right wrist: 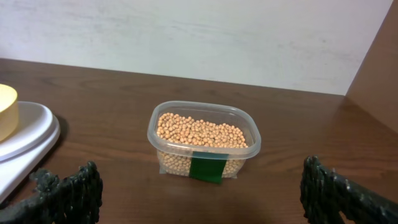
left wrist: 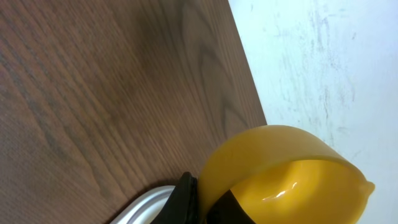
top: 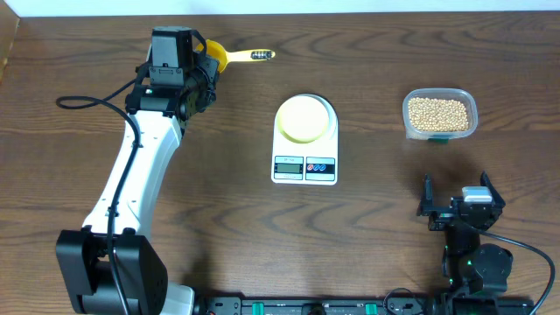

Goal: Scoop item into bowl and weigh 50g on scale
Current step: 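Carry the scoop toward the far side, left of the scale, then open the right gripper and raise the right arm toward the soybean tub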

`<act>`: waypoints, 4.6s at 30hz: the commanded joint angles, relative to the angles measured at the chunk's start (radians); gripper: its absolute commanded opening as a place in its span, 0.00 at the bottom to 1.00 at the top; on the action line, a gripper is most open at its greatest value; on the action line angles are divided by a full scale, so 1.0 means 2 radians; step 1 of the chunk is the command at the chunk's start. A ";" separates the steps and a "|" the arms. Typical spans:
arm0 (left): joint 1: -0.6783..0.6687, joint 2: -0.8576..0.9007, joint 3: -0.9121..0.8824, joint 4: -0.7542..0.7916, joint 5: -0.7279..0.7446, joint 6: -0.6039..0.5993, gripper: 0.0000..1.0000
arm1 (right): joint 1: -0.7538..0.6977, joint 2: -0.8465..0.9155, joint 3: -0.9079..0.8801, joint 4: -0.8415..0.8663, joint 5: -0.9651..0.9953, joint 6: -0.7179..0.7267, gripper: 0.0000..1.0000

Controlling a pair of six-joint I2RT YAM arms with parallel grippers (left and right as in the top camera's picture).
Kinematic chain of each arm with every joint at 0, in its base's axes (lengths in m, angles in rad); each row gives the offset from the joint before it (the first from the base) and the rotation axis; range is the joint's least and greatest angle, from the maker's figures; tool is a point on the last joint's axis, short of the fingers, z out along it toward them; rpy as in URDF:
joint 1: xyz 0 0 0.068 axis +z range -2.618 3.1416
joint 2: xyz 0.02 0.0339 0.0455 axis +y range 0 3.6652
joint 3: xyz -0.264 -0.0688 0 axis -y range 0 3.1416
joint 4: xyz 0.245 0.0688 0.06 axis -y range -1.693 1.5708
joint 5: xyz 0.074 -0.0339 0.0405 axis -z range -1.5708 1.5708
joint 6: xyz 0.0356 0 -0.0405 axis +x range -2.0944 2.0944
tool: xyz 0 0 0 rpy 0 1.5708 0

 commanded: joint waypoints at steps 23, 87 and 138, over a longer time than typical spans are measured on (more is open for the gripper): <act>0.000 0.005 -0.002 0.001 -0.006 0.009 0.08 | 0.002 -0.003 -0.001 -0.002 0.002 -0.003 0.99; 0.000 0.005 -0.002 0.003 -0.007 0.009 0.08 | 0.002 -0.003 -0.001 -0.002 0.002 -0.003 0.99; 0.000 0.005 -0.002 0.003 -0.006 0.009 0.08 | 0.001 -0.003 -0.001 0.152 0.022 -0.003 0.99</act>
